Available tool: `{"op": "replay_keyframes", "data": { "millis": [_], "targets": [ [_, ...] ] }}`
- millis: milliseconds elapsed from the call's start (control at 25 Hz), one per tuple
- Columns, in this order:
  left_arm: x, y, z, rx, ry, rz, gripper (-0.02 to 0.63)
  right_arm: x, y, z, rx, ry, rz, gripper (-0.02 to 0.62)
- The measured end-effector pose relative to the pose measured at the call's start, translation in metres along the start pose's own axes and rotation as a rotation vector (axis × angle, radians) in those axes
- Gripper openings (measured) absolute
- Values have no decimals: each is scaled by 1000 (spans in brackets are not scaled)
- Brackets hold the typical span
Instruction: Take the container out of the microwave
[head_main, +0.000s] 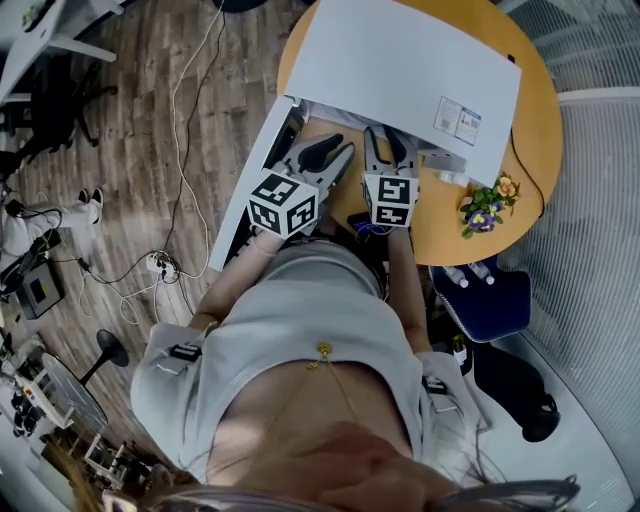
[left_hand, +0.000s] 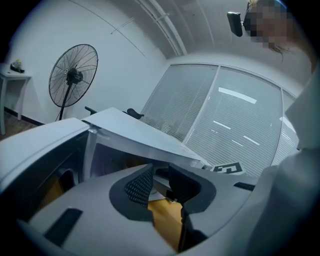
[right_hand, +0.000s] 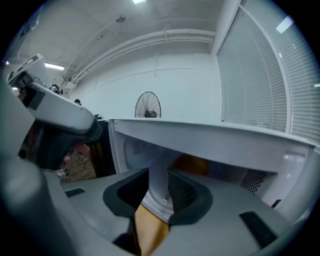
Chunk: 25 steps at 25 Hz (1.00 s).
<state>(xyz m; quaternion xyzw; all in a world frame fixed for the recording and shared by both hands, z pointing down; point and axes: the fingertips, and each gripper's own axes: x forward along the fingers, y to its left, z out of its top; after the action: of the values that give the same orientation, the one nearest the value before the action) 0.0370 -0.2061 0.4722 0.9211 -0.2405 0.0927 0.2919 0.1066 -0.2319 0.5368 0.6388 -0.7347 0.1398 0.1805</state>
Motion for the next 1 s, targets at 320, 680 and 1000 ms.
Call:
{"op": "replay_keyframes", "data": {
  "millis": [320,680,1000],
  "targets": [
    [1,4,-6,-8,18,9,101,21,-6,-15,-77,35,-14,135],
    [-4,9,-8,-26,18,27,101,44,-13,-26,-109,40,-30,154],
    [-6,14,-14,-38,25,45,101,62,-24,-28,-341,59,-71,161]
  ]
}}
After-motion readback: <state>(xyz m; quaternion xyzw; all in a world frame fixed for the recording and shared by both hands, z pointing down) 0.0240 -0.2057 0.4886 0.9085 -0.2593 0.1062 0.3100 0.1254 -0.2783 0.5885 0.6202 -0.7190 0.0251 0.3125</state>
